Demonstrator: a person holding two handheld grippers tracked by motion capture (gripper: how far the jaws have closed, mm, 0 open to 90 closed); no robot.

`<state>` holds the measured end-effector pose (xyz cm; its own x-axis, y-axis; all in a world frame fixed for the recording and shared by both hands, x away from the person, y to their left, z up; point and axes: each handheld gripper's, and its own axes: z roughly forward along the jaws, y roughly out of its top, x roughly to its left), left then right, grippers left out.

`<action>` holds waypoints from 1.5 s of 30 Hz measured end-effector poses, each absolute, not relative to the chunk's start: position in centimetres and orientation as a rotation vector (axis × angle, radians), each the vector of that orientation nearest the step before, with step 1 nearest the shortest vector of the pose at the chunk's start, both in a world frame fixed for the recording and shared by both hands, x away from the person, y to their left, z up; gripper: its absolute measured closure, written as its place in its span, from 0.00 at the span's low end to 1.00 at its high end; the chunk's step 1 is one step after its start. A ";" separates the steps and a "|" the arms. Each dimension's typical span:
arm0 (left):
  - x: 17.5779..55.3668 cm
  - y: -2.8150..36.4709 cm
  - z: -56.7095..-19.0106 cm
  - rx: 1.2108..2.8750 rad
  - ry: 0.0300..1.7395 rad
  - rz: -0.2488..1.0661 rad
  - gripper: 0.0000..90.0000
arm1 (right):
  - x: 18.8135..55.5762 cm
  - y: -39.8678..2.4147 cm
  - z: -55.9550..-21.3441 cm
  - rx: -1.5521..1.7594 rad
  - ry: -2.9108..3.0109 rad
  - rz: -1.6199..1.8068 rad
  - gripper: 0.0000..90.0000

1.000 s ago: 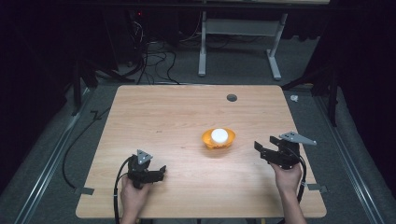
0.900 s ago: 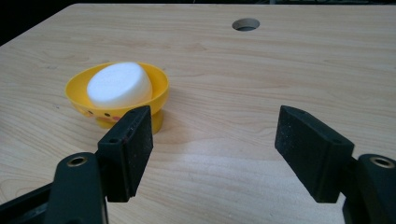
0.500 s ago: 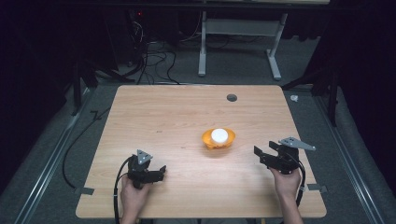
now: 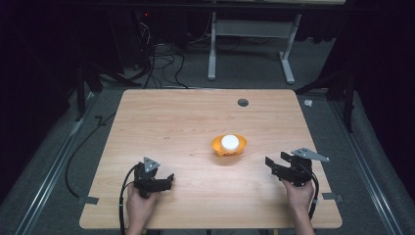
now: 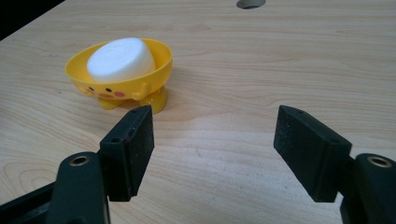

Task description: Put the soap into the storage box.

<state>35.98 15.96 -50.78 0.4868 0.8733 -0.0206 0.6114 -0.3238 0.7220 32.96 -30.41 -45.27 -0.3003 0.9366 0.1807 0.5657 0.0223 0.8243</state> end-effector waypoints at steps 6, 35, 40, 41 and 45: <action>36.0 16.0 -50.8 2.056 1.219 0.495 0.13 | 32.9 -30.3 -45.7 1.540 1.894 1.191 0.33; 36.0 16.0 -50.8 2.055 1.220 0.495 0.13 | 33.1 -28.6 -48.2 1.543 1.969 1.130 0.33; 36.0 16.0 -50.8 2.056 1.220 0.496 0.13 | 33.2 -28.2 -48.7 1.542 1.984 1.089 0.33; 36.0 16.0 -50.8 2.055 1.220 0.496 0.13 | 33.3 -28.2 -48.8 1.543 1.985 1.082 0.33; 36.0 16.0 -50.8 2.056 1.220 0.496 0.13 | 33.5 -28.1 -49.0 1.544 1.991 1.060 0.33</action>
<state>35.98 15.96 -50.78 0.4868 0.8733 -0.0205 0.6115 -0.3240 0.7219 33.46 -28.08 -49.00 -0.3059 0.9431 0.1308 0.6351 0.0998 0.7659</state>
